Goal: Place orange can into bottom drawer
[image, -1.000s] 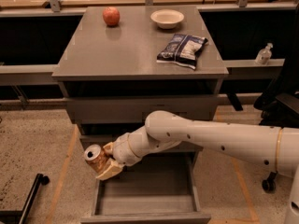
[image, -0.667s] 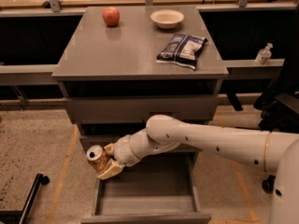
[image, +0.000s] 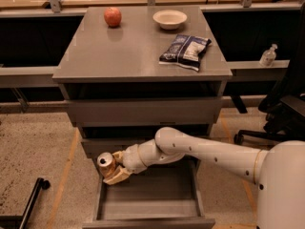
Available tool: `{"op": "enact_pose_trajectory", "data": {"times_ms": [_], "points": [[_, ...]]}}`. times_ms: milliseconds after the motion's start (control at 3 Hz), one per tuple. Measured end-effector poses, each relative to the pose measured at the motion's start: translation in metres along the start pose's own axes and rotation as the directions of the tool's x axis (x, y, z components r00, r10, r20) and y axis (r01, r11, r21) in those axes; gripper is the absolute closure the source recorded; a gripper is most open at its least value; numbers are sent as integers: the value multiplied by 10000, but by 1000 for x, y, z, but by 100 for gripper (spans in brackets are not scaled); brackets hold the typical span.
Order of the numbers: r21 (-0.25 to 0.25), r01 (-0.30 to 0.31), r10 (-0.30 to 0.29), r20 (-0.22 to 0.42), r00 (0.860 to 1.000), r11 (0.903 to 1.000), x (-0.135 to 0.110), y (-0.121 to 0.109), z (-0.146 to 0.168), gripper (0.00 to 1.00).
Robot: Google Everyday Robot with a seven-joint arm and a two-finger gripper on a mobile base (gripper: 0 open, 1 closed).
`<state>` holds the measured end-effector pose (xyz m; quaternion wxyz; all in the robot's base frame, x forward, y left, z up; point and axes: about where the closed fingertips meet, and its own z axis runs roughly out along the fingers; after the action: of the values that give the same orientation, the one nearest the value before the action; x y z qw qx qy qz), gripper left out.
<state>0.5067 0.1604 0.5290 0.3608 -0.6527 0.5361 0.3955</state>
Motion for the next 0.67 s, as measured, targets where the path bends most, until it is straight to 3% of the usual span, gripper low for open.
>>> {"op": "enact_pose_trajectory", "data": {"times_ms": [333, 667], "points": [[-60, 54, -49, 725, 9974, 10000, 36, -9, 6, 100], [-80, 29, -22, 850, 9964, 10000, 41, -10, 9, 100]]}}
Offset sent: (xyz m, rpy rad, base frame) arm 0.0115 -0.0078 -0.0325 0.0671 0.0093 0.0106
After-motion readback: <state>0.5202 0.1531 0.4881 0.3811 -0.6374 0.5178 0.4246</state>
